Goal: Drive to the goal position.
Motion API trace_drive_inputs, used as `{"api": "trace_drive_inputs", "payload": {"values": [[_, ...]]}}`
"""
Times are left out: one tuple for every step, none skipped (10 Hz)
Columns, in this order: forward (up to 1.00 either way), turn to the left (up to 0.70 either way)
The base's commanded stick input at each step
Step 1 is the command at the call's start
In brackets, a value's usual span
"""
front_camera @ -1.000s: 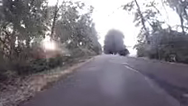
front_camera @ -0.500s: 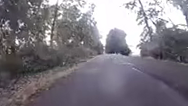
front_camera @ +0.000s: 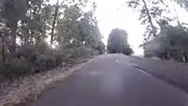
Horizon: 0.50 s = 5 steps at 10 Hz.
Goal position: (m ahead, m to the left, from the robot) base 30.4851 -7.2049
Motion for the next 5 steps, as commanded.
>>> {"api": "trace_drive_inputs", "payload": {"values": [[1.0, 0.0], [1.0, 0.0], [1.0, 0.0], [1.0, 0.0], [1.0, 0.0]]}}
